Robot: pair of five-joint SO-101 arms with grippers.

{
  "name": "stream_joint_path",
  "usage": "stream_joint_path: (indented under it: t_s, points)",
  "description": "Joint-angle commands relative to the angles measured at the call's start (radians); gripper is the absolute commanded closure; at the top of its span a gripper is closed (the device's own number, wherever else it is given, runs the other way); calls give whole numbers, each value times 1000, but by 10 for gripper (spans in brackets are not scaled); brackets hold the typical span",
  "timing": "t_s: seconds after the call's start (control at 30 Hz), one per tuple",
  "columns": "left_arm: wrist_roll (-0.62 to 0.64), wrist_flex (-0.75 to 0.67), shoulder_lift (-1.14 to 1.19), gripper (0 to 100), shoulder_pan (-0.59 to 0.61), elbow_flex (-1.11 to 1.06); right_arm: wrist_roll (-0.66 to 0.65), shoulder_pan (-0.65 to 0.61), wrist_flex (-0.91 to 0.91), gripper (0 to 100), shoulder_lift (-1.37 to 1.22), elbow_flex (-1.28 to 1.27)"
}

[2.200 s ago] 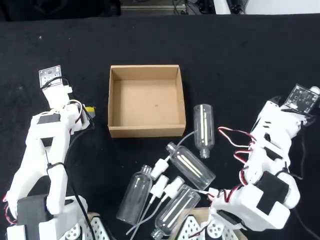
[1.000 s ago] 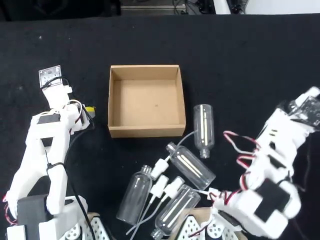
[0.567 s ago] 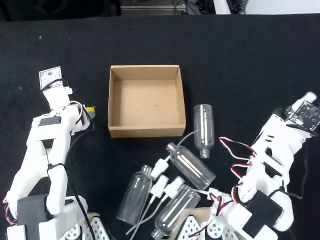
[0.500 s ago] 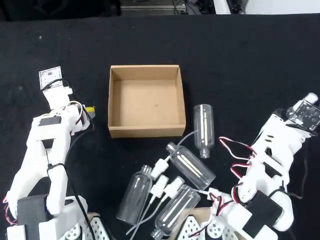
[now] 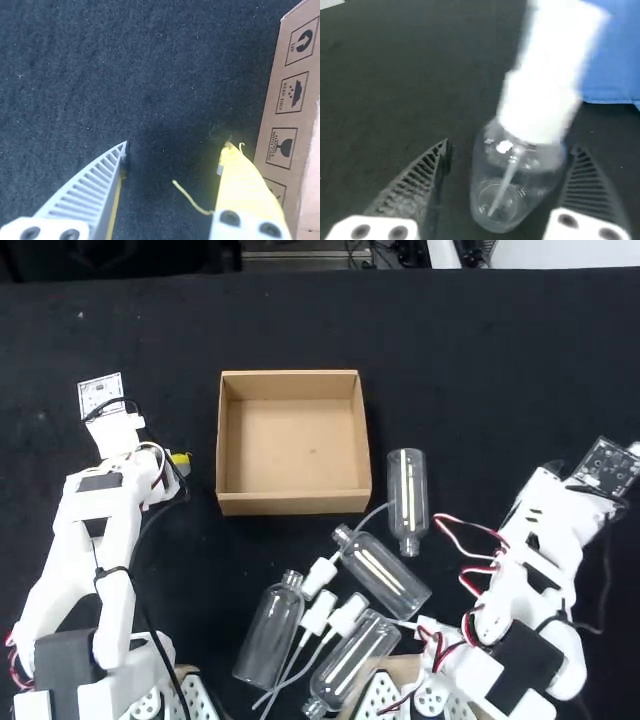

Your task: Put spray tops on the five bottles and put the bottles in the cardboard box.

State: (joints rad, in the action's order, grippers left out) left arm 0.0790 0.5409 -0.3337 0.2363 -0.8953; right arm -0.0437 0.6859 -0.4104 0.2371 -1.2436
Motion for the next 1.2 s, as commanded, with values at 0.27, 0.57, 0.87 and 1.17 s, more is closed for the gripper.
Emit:
stream_joint_path:
  t_s: [0.27,0.57,0.87,1.17]
  points:
    - [-3,-18,-34,730,12,16,-3,12,0,656,22,58]
    - [-3,-18,-34,730,12,16,-11,18,0,760,22,58]
    - [-3,-18,-34,730,12,16,-11,35,0,753,30,61]
    - [-3,-18,-34,730,12,16,-11,49,2,673,30,81]
